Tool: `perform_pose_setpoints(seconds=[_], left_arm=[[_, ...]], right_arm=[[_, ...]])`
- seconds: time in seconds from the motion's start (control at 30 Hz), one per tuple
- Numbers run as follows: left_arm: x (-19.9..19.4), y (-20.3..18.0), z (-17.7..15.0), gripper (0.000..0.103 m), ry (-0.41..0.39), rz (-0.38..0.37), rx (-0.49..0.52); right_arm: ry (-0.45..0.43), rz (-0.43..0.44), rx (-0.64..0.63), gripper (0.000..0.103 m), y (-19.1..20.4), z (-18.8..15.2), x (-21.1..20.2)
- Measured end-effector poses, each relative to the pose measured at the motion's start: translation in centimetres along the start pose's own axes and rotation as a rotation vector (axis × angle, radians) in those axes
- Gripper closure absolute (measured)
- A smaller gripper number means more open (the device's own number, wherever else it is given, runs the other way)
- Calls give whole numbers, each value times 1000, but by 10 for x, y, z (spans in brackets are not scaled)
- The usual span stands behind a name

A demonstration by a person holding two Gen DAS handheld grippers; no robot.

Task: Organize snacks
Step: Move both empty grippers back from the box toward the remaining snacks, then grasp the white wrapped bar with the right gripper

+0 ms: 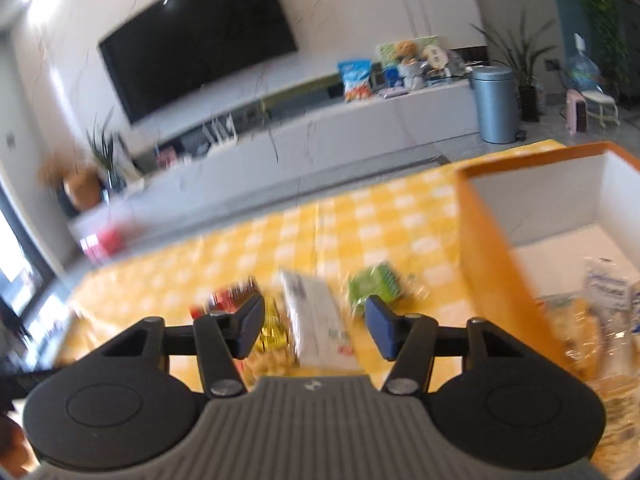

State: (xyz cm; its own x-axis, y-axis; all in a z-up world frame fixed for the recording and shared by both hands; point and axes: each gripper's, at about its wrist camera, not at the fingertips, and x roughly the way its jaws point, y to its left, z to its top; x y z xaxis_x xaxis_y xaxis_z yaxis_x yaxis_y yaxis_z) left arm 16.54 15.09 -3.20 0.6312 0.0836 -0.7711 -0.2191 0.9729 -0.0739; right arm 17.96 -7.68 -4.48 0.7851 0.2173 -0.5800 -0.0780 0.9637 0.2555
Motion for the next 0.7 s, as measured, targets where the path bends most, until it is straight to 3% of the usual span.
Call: perform_pose_setpoints(seconds=[0.03,0.1,0.27,0.37,0.47,0.7], left_arm=[[4,-1,-2,32,15,5,-2],[10,-3,-5,32,47,5,-2],[16,-9,-11,32,82,-7,9],[18,-12,-15,32,96,-11,18],[23,-14,-17,32,117,-9,24],[25,-16,-18,32,116,-4,35]], right_arm=[[-4,-30,-20,54,5,-10,9],[-18,-85,-53,69,12,-26,25],[38,-131,-165,76,20,-43,54],[15,-142,-191,77,21,-45,58],[-9,-151,-227,87,25,-45,62],[-55,-211,-434,99,43,-54,71]])
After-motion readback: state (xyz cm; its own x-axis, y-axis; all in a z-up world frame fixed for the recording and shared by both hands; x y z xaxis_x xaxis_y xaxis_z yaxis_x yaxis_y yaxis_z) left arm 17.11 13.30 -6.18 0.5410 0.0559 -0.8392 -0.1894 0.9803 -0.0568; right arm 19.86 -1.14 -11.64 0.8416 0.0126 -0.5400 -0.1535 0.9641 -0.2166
